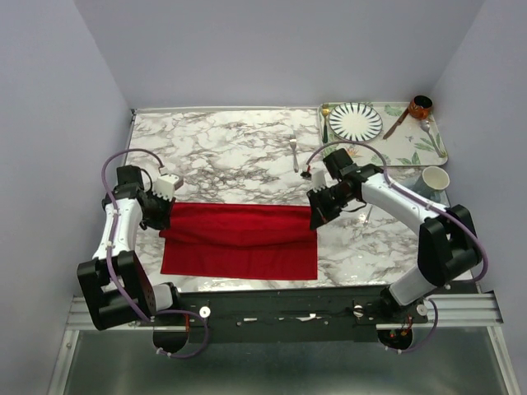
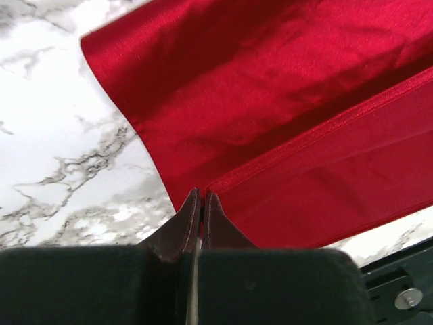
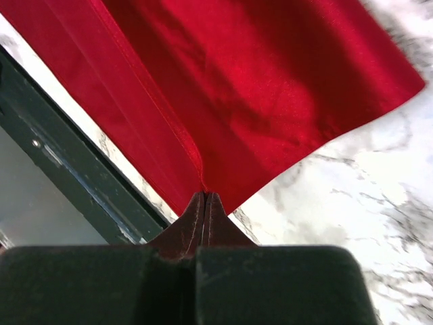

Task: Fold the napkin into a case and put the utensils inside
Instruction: Fold and flatten the napkin at the center of the board.

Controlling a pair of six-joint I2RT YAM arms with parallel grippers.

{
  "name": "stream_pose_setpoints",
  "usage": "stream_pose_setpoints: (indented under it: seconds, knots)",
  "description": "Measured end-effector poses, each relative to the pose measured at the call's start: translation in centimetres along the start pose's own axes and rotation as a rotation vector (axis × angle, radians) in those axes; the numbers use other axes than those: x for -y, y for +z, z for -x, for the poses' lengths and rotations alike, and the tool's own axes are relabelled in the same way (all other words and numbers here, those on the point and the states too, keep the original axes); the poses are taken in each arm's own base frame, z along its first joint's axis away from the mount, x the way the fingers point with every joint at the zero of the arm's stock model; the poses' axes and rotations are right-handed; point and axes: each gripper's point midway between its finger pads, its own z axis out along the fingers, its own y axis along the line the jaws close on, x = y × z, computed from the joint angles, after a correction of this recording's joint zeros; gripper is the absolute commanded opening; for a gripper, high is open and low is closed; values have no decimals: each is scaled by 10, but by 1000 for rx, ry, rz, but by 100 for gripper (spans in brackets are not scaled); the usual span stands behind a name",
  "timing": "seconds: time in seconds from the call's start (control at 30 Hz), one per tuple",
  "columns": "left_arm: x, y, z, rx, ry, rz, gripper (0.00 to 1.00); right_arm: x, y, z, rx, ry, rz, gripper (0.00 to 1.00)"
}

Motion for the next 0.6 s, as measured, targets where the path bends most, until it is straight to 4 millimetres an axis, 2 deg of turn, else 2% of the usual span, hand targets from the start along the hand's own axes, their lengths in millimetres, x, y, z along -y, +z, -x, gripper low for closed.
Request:
stream_pose_setpoints:
  seconds: [0.13, 0.27, 0.6]
  knots:
    - [0, 10, -15, -36, 11, -4, 0, 0, 19, -19, -73, -5, 13, 1]
    - [1, 18, -25, -66, 18, -12, 0, 4, 29, -29, -112, -5, 15, 1]
    - [3, 22, -35, -82, 54, -19, 0, 9, 33, -34, -129, -43, 7, 1]
